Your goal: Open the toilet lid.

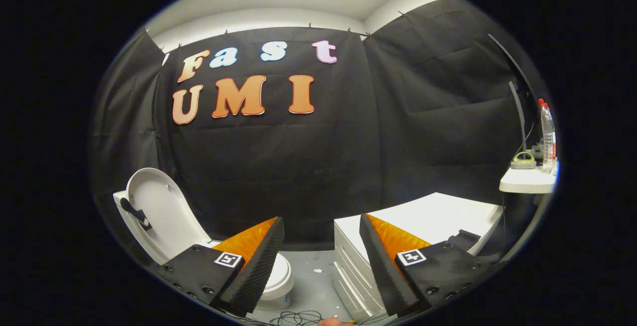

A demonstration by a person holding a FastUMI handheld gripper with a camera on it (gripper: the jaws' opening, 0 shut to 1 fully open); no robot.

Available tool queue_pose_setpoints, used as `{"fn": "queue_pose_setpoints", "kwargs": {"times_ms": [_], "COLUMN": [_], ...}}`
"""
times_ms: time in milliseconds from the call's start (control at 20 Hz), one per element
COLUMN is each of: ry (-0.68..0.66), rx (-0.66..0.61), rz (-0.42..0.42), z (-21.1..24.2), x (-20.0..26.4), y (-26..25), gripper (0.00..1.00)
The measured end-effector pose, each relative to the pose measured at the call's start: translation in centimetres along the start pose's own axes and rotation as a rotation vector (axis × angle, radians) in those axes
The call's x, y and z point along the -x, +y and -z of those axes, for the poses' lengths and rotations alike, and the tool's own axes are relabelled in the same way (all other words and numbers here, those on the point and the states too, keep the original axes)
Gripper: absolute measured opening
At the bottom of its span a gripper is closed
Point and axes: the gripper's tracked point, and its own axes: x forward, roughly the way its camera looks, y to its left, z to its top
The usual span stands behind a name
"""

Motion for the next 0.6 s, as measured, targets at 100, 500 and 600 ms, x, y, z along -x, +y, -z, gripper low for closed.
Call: {"fn": "queue_pose_setpoints", "kwargs": {"times_ms": [100,500,600], "ry": [-0.027,-0.005,0.012], "rx": [0.018,0.003,-0.002], "rz": [0.002,-0.053,-0.055], "z": [-0.7,1.4,1.8], "x": [0.5,1.3,1.0], "y": [0.2,1.8,1.7], "gripper": [0.97,0.98,0.99]}}
